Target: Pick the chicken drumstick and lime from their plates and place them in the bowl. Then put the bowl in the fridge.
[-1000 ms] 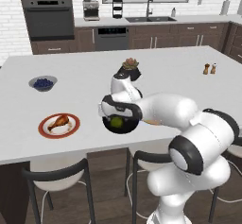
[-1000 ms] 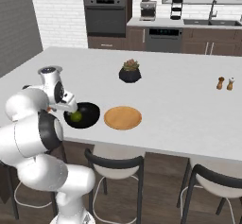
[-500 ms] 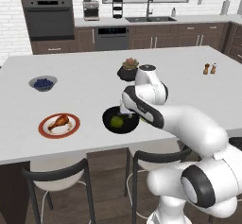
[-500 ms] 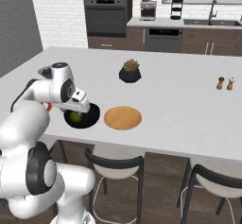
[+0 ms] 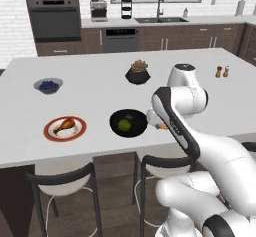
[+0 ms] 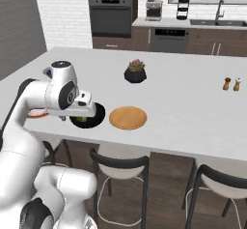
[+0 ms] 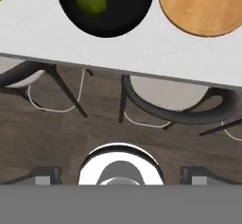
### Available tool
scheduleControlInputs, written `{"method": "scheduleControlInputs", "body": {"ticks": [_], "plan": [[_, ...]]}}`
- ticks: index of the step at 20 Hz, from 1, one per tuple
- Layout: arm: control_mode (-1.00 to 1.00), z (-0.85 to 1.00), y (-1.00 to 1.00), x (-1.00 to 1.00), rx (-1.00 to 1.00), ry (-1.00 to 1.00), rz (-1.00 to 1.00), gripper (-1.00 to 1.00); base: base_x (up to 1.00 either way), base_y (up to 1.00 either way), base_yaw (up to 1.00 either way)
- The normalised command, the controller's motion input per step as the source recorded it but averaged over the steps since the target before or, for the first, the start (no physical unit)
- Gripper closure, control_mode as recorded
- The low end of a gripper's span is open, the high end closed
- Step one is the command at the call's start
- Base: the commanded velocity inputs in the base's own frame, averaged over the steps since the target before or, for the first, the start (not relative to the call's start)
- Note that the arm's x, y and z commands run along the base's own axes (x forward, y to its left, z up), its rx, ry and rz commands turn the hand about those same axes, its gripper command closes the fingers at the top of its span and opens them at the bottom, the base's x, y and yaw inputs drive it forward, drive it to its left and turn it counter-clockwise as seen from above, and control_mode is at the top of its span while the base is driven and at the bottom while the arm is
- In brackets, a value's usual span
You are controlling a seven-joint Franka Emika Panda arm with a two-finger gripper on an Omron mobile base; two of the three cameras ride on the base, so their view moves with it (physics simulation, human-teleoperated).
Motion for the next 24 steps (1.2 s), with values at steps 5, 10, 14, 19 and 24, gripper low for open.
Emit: {"method": "scheduleControlInputs", "body": {"ticks": [5, 10, 14, 19, 24], "plan": [[1.0, 0.0, 0.0, 0.0, 0.0, 0.0, 0.0, -1.0, -0.41, 0.98, 0.05], [1.0, 0.0, 0.0, 0.0, 0.0, 0.0, 0.0, -1.0, 0.18, 1.0, -0.01], [1.0, 0.0, 0.0, 0.0, 0.0, 0.0, 0.0, -1.0, 0.95, 1.0, -0.08], [1.0, 0.0, 0.0, 0.0, 0.0, 0.0, 0.0, -1.0, 1.0, 0.17, -0.08], [-1.0, -0.21, -0.15, 1.0, 0.0, 0.21, -0.13, -1.0, 0.0, 0.0, 0.0]]}}
